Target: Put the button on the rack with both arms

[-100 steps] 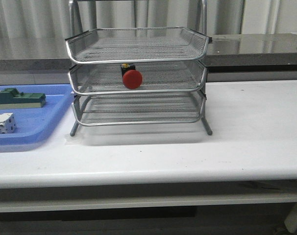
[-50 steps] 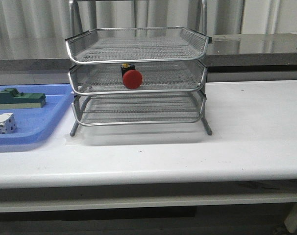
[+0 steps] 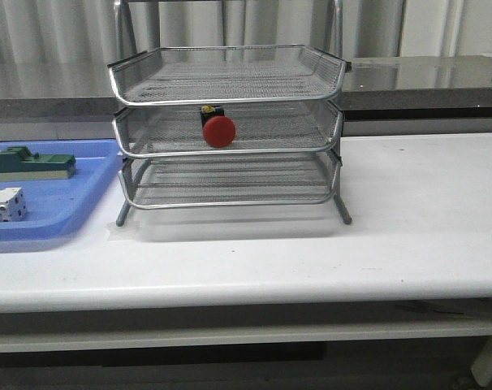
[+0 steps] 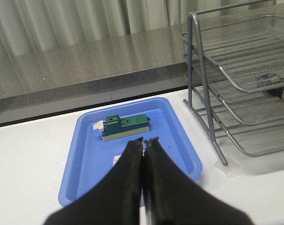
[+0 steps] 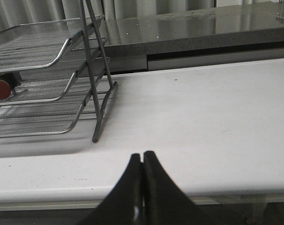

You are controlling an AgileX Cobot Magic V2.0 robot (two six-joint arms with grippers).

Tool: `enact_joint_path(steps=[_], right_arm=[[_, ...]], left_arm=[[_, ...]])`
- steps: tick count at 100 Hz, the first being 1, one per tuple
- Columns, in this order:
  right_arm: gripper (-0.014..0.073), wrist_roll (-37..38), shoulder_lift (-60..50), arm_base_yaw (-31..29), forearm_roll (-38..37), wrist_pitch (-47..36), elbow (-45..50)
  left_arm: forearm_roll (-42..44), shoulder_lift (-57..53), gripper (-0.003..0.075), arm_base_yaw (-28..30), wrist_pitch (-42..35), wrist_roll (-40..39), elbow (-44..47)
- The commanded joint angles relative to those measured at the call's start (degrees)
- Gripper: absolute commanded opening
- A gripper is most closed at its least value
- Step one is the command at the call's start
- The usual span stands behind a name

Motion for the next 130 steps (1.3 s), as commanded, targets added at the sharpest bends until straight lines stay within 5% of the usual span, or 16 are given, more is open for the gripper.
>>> enact_joint_path(steps=[1,80,98,130], right_arm=[[-0.0057,0.1,-1.1,-0.4,-0.6,-5.1,-0.9],[-0.0057,0.1,-1.1,-0.4,-0.6,-5.1,-0.9],[-0.0057,0.1,-1.1,-0.4,-0.6,-5.1,-0.9],[-0.0057,0.1,-1.1,-0.4,-0.6,-5.1,-0.9]], left_arm=[[-0.6,0.4,-0.0020,0.1,-4.9,-0.7,-1.6],[0.8,0.3,-0.0020,0.1,-4.9,-0.9,-0.6],[9.1,-3.5,-0.0020,0.0,-5.2,-13.0,4.3],[11.7,-18.1,-0.0020,0.0,-11.0,-19.1,16.4]])
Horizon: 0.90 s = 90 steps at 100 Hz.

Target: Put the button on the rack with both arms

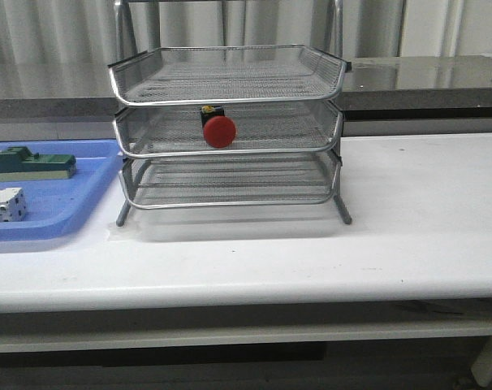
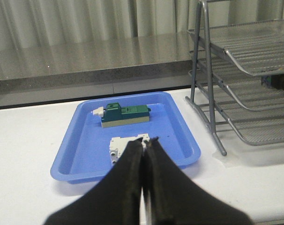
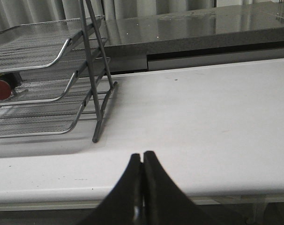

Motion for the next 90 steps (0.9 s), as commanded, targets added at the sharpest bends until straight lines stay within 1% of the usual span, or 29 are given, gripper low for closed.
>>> enact_joint_path(steps=[1,5,12,16,90], right_arm=[[-0.0057,0.0,-1.1,-0.4,-0.6,-5.1,-0.9],[-0.0057,0.0,-1.1,-0.4,-0.6,-5.1,-0.9],[-0.0057,0.0,-1.0,-0.4,-0.6,-5.1,-0.9],[-0.0057,0.0,-1.0,-0.4,-0.6,-5.1,-0.9],[-0.0057,0.0,-1.0,-0.4,-0.6,-5.1,-0.9]], left_arm=[[1.0,-3.2,-0.0020,0.0,-5.8,-3.6,0.9],[1.0,-4.9,-0.0020,0.0,-5.8,-4.3,2.0],[1.8,-4.5,-0.0020,0.0,-7.5,-5.9,3.3],[1.8,-4.5,-0.0020,0.0,-6.3,-5.9,3.3],[1.4,-4.6,-0.0020,0.0,-6.5,-5.8,3.3]])
